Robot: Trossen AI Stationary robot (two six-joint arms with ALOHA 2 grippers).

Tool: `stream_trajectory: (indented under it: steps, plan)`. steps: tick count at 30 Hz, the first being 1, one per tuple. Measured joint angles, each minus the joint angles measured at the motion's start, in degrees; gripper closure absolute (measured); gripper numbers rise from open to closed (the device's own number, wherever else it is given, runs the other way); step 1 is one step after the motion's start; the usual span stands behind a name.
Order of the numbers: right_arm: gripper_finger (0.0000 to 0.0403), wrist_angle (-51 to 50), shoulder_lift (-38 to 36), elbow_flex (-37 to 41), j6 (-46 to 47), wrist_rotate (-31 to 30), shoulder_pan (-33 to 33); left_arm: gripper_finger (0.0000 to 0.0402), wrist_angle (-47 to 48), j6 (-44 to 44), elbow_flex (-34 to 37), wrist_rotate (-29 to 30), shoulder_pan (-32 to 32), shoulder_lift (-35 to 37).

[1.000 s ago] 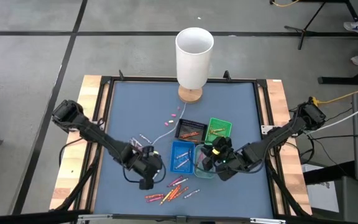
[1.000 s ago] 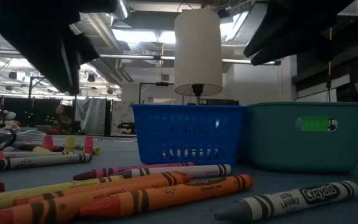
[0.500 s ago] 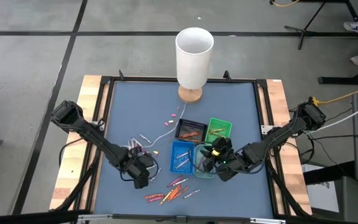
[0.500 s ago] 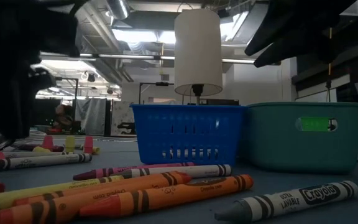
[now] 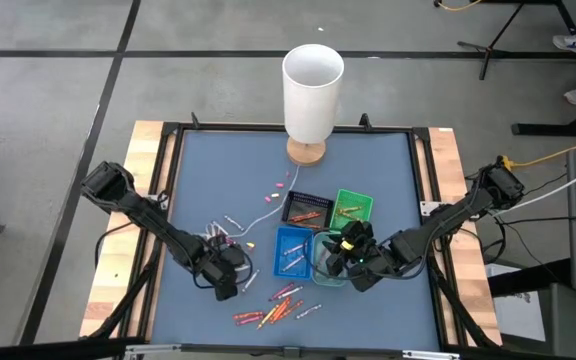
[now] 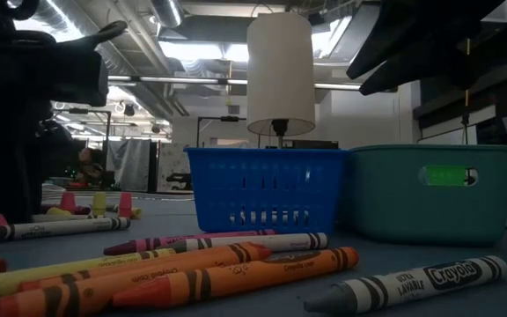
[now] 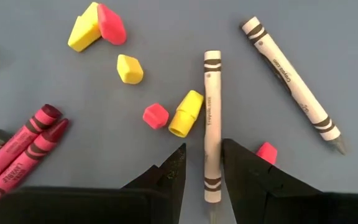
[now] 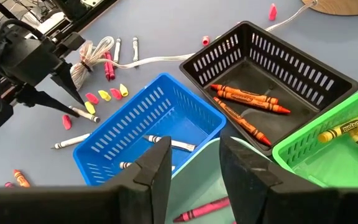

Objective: Sort crayons
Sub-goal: Put the gray crayon into the blue bin

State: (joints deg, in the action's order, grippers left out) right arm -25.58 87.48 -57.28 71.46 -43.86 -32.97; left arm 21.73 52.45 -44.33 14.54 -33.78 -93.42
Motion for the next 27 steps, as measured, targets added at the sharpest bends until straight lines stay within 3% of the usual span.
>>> stream_trajectory:
  steps: [27]
  plan:
    - [0.0271,0.0,-0.1,0.0,0.0,0.0,0.0,0.0321,0.0,0.0,0.7,1.3,0.0,0.1]
